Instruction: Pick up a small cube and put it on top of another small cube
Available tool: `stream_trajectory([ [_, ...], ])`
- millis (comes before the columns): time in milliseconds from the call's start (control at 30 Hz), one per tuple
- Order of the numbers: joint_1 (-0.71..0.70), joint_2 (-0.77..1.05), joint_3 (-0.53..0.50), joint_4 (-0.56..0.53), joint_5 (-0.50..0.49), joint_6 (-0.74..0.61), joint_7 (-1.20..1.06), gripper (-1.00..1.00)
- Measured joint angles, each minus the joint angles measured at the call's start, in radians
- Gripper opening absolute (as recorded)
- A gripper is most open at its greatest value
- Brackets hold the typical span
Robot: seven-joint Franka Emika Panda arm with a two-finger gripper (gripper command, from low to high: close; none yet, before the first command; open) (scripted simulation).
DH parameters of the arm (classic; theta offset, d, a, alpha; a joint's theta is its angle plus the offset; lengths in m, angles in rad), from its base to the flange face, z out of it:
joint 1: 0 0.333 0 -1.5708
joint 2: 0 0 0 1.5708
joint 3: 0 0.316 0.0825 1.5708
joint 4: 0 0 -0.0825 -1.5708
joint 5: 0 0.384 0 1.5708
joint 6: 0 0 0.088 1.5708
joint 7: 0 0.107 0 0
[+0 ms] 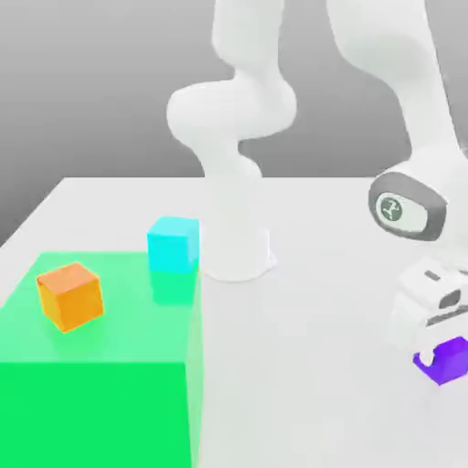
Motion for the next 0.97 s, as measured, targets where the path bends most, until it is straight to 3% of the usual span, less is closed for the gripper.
stream_trajectory([
  [133, -0.098, -0.144, -0.042, -0.006, 0.085, -0.136, -0.191, -1.00],
  [300, -0.204, -0.322, -0.107, -0.013, 0.115, -0.308, -0.383, -1.00],
  [700, -0.422, -0.749, -0.336, -0.033, -0.026, -0.710, -0.693, -1.00],
  [833, -0.449, -0.751, -0.364, -0.121, -0.052, -0.623, -0.718, -1.00],
  [867, -0.452, -0.741, -0.368, -0.147, -0.054, -0.587, -0.720, 1.00],
  [967, -0.452, -0.741, -0.368, -0.147, -0.054, -0.587, -0.720, 1.00],
])
